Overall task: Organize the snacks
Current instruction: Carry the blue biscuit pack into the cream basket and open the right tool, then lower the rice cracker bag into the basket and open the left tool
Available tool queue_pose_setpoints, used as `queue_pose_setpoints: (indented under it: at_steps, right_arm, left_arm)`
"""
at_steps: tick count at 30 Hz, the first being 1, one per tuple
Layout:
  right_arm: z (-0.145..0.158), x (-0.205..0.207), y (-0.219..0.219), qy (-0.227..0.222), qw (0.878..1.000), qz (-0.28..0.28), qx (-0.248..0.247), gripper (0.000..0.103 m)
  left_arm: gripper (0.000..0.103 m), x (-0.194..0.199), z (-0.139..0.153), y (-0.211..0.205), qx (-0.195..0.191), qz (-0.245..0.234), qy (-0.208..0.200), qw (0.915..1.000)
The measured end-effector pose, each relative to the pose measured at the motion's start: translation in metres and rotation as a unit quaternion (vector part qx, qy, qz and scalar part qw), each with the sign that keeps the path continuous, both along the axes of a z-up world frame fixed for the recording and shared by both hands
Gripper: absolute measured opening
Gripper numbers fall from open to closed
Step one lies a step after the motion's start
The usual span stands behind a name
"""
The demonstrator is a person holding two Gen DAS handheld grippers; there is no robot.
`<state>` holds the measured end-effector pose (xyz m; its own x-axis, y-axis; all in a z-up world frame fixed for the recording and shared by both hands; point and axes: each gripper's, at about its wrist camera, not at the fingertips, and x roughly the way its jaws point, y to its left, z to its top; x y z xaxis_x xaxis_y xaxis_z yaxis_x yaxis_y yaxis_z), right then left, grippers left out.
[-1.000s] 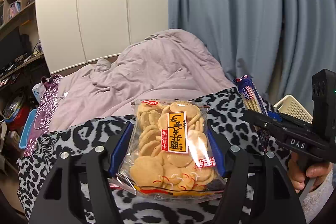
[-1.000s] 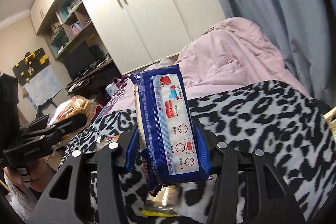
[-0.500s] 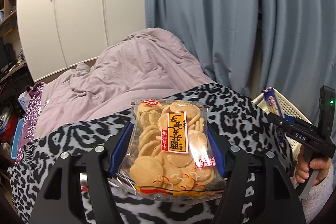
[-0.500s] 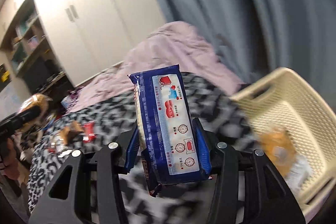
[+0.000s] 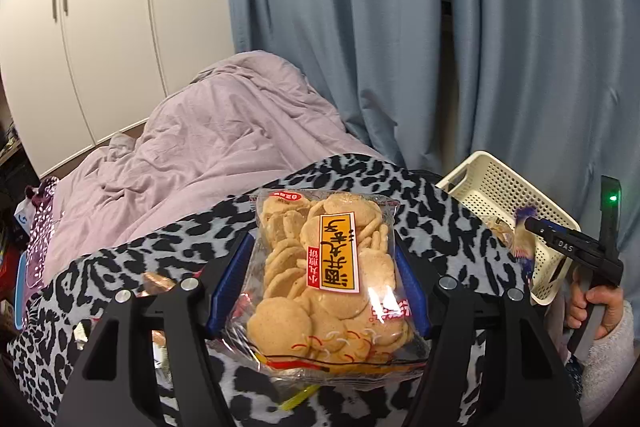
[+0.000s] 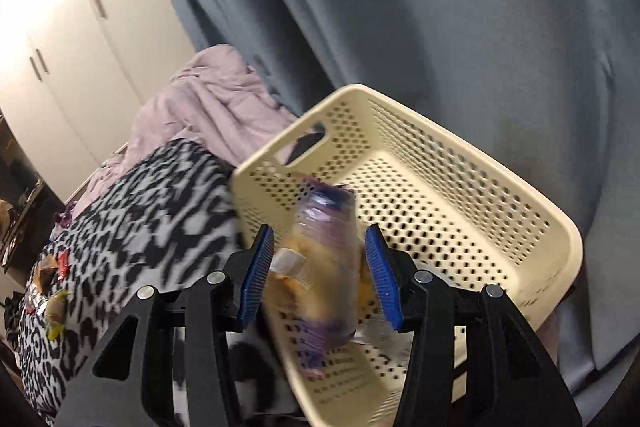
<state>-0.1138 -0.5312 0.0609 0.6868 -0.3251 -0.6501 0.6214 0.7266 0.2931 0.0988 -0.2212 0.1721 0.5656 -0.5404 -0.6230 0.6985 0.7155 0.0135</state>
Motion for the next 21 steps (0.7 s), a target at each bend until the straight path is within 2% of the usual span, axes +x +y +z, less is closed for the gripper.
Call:
queue_pose_setpoints:
  at_steps: [8, 10, 12, 18, 21]
  right_arm:
    - [-0.013, -0.019, -0.006, 0.001, 1.000, -0.017, 0.001, 0.050]
    - [-0.012, -0.024, -0.006, -0.002, 1.000, -0.019, -0.004, 0.058]
    - [-0.010, -0.032, -0.006, -0.012, 1.000, -0.026, -0.011, 0.072]
    - [-0.005, -0.055, -0.002, -0.020, 0.997, -0.044, -0.056, 0.085]
    - [-0.005, -0.058, 0.004, -0.015, 0.996, -0.045, -0.075, 0.085]
  left_arm:
    - [0.066, -0.014, -0.005, -0.032, 0.013, -0.025, 0.002, 0.9996]
    - [0.066, -0.018, -0.008, -0.042, 0.014, -0.035, 0.006, 0.9993]
    - [0.066, -0.023, -0.010, -0.055, 0.014, -0.048, 0.010, 0.9987]
    - [0.066, -0.037, -0.019, -0.103, 0.013, -0.096, 0.026, 0.9949]
    - [0.066, -0.044, -0.023, -0.132, 0.010, -0.122, 0.035, 0.9918]
